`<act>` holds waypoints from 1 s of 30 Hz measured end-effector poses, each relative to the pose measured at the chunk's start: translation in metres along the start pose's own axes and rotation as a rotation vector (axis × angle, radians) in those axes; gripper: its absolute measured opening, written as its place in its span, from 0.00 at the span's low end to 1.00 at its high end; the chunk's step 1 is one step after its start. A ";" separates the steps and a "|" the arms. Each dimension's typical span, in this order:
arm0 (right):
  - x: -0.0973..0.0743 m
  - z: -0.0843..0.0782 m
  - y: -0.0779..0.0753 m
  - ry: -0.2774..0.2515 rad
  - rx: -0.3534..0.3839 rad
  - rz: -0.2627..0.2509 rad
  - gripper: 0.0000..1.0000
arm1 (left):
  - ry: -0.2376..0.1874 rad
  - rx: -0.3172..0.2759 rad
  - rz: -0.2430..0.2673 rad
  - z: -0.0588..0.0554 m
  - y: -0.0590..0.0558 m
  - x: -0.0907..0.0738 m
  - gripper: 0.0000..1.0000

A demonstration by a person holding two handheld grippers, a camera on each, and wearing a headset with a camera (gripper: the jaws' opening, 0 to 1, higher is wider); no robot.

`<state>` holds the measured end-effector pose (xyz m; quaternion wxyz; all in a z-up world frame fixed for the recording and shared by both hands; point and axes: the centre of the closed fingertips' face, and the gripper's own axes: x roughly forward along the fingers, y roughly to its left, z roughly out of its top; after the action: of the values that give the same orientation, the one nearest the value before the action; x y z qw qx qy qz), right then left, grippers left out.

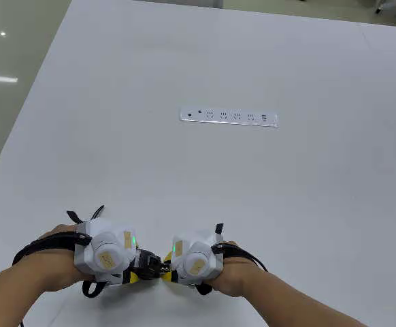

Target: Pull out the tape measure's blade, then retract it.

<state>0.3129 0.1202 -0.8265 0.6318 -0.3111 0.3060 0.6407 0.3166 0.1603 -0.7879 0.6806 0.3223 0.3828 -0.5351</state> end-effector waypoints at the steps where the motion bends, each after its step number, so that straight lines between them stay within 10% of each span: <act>1: -0.001 -0.002 -0.001 0.001 0.005 0.000 0.12 | 0.000 -0.001 0.001 0.000 0.000 0.000 0.32; 12: -0.005 -0.006 0.002 0.000 0.069 0.009 0.13 | 0.003 0.005 0.002 0.000 -0.001 0.000 0.32; 17: -0.003 -0.005 0.007 0.046 -0.036 0.019 0.15 | 0.005 0.014 0.005 0.000 -0.002 0.000 0.32; 30: 0.000 0.000 0.004 -0.018 0.016 0.013 0.13 | 0.000 0.006 -0.001 -0.001 -0.001 -0.001 0.32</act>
<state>0.3091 0.1200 -0.8265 0.6329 -0.2982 0.3072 0.6451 0.3150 0.1612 -0.7878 0.6795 0.3241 0.3813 -0.5365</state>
